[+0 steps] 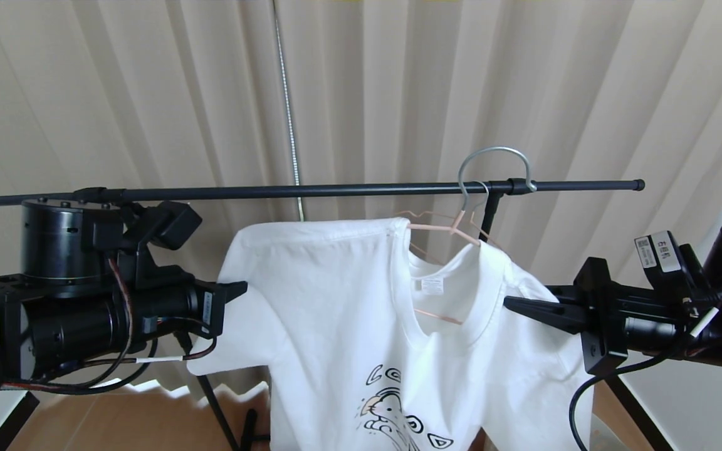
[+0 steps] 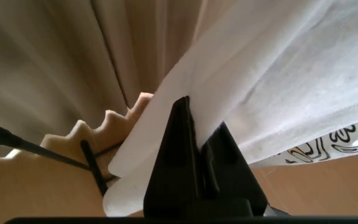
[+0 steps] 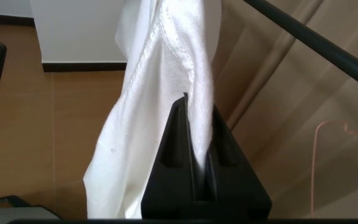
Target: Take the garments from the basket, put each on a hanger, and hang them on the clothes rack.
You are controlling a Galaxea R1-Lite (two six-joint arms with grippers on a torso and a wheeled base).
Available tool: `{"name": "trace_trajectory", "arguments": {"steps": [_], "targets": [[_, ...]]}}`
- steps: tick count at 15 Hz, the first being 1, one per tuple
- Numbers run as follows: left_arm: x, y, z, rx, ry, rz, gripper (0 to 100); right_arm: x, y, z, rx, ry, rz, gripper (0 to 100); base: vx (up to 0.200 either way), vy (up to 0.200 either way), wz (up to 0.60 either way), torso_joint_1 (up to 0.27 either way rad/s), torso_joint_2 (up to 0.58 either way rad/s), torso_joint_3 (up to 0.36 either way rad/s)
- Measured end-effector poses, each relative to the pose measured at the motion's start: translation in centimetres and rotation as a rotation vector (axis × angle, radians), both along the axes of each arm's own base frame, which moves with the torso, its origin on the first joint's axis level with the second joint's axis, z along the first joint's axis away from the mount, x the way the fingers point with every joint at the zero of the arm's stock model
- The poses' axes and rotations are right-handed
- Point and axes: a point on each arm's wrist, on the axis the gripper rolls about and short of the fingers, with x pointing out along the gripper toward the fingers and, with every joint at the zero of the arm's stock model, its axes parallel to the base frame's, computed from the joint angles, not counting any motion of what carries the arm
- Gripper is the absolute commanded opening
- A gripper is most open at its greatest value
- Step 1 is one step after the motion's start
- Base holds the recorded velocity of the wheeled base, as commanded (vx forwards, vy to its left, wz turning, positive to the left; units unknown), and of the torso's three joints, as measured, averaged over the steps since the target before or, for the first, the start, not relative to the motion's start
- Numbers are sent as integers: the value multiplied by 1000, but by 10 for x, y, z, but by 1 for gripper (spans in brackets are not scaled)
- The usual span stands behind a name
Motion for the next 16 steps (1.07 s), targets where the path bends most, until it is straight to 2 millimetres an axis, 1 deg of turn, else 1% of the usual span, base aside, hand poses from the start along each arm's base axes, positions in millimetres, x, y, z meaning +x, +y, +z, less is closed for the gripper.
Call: {"name": "trace_trajectory", "arguments": {"steps": [5,16], "targets": [[3,14,-7,8,26,54,0,0,0,0,0,1,-1,0,0,0,0,0,0,0],[1,20,-15,18,58,81,0,1,0,1,1,-3,1,0,0,0,0,0,0,0]]}}
